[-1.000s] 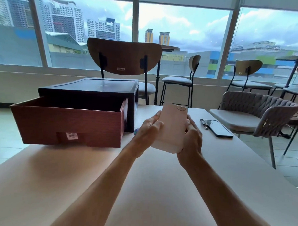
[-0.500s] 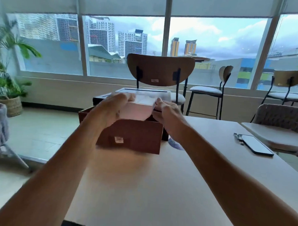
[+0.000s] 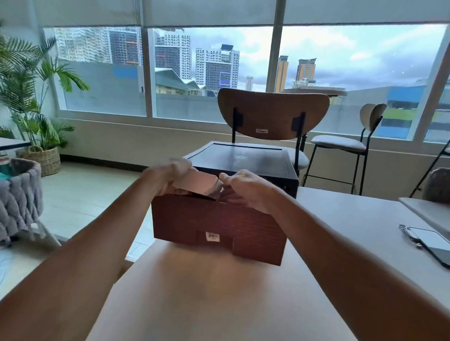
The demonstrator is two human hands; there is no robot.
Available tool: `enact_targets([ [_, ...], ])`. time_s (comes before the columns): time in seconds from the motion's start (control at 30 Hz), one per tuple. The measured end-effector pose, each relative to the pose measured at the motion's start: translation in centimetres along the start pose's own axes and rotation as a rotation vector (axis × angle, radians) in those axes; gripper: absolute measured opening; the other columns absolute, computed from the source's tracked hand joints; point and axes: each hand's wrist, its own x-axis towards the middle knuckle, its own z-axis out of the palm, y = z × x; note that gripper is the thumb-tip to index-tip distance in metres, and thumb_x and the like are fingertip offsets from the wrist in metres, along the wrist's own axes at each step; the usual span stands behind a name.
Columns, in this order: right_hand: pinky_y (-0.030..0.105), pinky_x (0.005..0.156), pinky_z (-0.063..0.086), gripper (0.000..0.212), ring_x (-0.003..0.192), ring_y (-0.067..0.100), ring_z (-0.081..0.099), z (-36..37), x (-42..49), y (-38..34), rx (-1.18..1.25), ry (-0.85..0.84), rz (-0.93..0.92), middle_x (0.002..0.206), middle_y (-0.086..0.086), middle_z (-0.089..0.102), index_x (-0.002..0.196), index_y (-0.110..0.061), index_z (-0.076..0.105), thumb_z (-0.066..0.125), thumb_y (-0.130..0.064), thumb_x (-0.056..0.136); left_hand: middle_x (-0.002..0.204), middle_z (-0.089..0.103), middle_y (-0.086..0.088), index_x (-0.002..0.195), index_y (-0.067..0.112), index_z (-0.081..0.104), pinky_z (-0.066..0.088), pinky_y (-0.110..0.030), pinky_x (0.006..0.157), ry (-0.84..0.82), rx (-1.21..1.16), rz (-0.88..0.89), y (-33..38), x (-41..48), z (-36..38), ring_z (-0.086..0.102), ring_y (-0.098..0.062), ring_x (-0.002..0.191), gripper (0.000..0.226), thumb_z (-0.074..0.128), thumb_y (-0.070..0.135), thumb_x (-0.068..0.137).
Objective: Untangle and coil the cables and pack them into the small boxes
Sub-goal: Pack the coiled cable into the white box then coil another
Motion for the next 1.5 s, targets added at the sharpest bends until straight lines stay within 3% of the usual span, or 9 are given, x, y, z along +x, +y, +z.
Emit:
enact_targets([
  [0.13,0.029,0.082,0.053,0.039,0.103,0.027,0.069,0.1,2.2,0.8,-0.02,-0.018,0.061,0.113,0.018,0.071,0.112,0.004,0.067,0.048,-0.029,0.103,0.098,0.068,-0.014,0.099,0.008,0.07,0.047,-0.03,0.065,-0.044,0.142,0.001,-1.0,2.7,-0.4,0.061,-0.022,0.078,0.022,0.048,0.011,0.099],
  [0.3,0.021,0.069,0.058,0.036,0.086,0.017,0.069,0.9,4.4,1.6,0.098,-0.023,0.106,0.116,0.021,0.068,0.121,0.008,0.06,0.049,-0.021,0.104,0.111,0.07,-0.012,0.112,0.005,0.069,0.045,-0.031,0.069,-0.133,0.337,0.047,-2.0,5.0,-0.4,0.06,-0.02,0.085,0.039,0.035,-0.005,0.096],
  [0.37,0.026,0.077,0.059,0.034,0.104,0.024,0.068,1.1,4.8,1.9,0.141,-0.038,0.133,0.124,0.022,0.064,0.125,0.007,0.056,0.048,-0.018,0.104,0.122,0.066,-0.012,0.125,0.008,0.065,0.05,-0.033,0.081,-0.156,0.409,0.053,-2.4,5.7,-0.4,0.062,-0.023,0.104,0.047,0.032,-0.008,0.095],
  [0.47,0.037,0.091,0.057,0.027,0.112,0.026,0.067,0.7,4.7,1.8,0.076,0.0,0.063,0.123,0.018,0.065,0.121,0.001,0.061,0.05,-0.016,0.103,0.123,0.064,-0.012,0.129,0.015,0.063,0.051,-0.03,0.078,-0.074,0.537,0.128,-3.0,6.5,-0.5,0.062,-0.029,0.111,0.052,0.032,-0.006,0.093],
  [0.6,0.033,0.094,0.055,0.018,0.095,0.018,0.072,-0.5,4.0,1.3,-0.128,0.215,-0.222,0.11,0.011,0.072,0.111,-0.009,0.068,0.058,-0.015,0.097,0.117,0.067,-0.005,0.129,0.021,0.063,0.046,-0.037,0.102,-0.069,0.594,0.402,-3.2,6.0,-0.7,0.061,-0.02,0.11,0.029,0.053,0.028,0.102],
  [0.8,0.04,0.107,0.037,0.034,0.127,0.026,0.05,-3.1,2.6,2.6,-0.695,0.506,-0.387,0.133,0.007,0.061,0.125,-0.016,0.065,0.062,-0.025,0.092,0.14,0.054,0.005,0.145,0.04,0.043,0.038,-0.034,0.113,-0.255,0.748,0.537,-2.9,2.3,-1.0,0.049,-0.011,0.13,0.089,0.06,0.08,0.068],
  [1.07,0.044,0.117,0.022,0.086,0.145,0.025,0.03,-7.9,0.9,3.8,-0.898,0.265,-0.116,0.157,0.005,0.036,0.151,-0.022,0.034,0.048,-0.075,0.085,0.158,0.027,0.009,0.155,0.038,0.021,0.026,-0.039,0.119,-0.174,0.992,0.586,-4.0,1.2,-0.9,0.03,-0.015,0.144,0.103,0.072,0.069,0.072],
  [1.2,0.049,0.122,0.01,0.118,0.151,0.025,0.013,-9.3,0.0,3.3,-0.929,0.079,-0.053,0.165,0.002,0.015,0.157,-0.027,0.016,0.033,-0.096,0.063,0.16,0.028,0.006,0.155,0.039,0.019,0.025,-0.043,0.119,-0.018,0.983,0.588,-4.9,1.9,-0.9,0.029,-0.016,0.146,0.116,0.057,0.088,0.057],
  [1.5,0.047,0.12,0.007,0.118,0.15,0.029,0.007,-9.1,0.2,4.6,-1.007,0.105,-0.109,0.163,-0.001,0.014,0.156,-0.034,0.01,0.054,-0.091,0.063,0.161,0.021,-0.004,0.157,0.032,0.016,0.013,-0.049,0.122,0.189,1.024,0.589,-5.2,3.9,2.2,0.016,-0.024,0.15,0.106,0.063,0.076,0.074],
])
